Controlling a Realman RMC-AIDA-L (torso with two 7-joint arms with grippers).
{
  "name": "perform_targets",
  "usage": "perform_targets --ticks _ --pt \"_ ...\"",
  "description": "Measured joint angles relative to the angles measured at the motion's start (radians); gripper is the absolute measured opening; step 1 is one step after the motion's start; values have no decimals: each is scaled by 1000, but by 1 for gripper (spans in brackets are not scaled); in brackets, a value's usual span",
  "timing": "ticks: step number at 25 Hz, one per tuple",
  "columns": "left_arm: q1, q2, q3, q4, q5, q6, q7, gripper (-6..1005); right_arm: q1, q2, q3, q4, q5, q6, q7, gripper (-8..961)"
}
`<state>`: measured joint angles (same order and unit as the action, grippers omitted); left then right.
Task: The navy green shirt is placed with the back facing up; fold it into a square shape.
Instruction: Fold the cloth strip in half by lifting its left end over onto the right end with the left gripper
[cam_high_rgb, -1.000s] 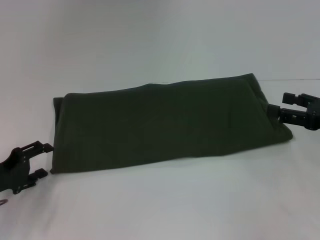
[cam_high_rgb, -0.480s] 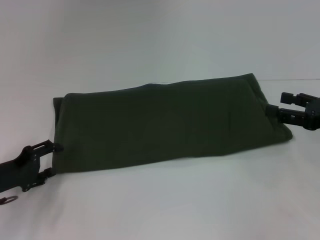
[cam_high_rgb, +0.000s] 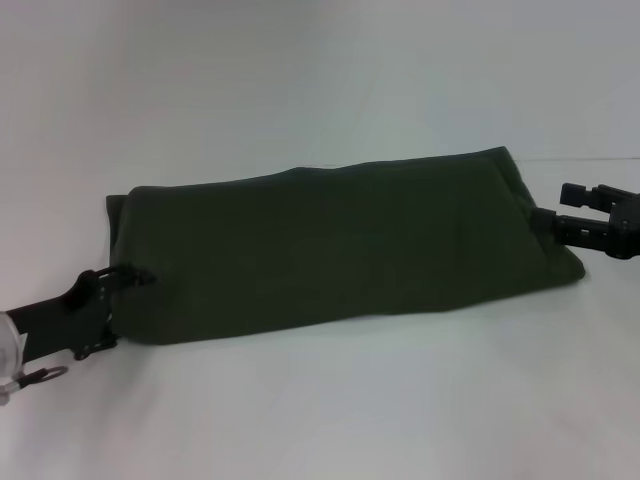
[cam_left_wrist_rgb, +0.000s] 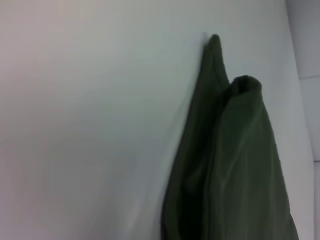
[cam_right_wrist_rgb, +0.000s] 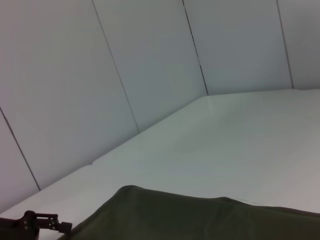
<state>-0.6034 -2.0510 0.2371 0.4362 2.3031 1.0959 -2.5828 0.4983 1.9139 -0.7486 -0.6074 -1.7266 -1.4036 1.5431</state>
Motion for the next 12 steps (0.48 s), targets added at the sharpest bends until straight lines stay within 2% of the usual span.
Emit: perform_targets --ticks 12 --pt "-15 0 24 -12 1 -25 -1 702 -3 0 9 0 0 -2 0 908"
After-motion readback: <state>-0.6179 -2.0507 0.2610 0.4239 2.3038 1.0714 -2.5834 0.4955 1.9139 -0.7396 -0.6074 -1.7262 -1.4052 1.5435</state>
